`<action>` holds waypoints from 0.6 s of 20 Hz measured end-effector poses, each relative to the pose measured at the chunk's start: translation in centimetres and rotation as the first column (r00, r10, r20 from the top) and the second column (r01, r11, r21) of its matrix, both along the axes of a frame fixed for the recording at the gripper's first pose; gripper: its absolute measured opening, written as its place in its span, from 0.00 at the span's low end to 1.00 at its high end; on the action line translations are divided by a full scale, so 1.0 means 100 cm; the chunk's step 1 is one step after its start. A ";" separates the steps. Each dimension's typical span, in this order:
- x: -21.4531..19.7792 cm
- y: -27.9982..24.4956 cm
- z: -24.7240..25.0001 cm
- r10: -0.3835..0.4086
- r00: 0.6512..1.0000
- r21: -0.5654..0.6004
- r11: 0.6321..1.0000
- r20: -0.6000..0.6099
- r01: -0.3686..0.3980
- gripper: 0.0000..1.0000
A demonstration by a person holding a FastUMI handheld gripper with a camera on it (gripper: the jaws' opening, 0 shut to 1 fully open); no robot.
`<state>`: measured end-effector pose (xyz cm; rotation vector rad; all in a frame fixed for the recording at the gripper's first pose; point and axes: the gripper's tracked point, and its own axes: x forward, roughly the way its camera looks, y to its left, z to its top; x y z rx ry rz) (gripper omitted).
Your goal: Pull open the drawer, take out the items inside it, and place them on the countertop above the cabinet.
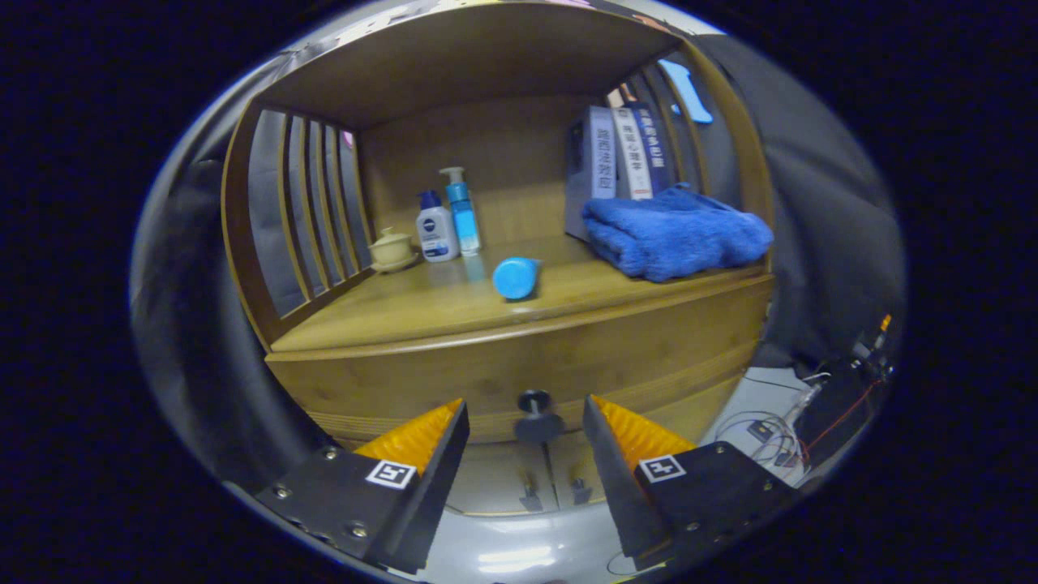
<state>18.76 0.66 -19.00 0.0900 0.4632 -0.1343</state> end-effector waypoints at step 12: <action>-0.123 -0.164 0.051 -0.115 0.991 -0.289 0.953 -0.075 0.089 0.83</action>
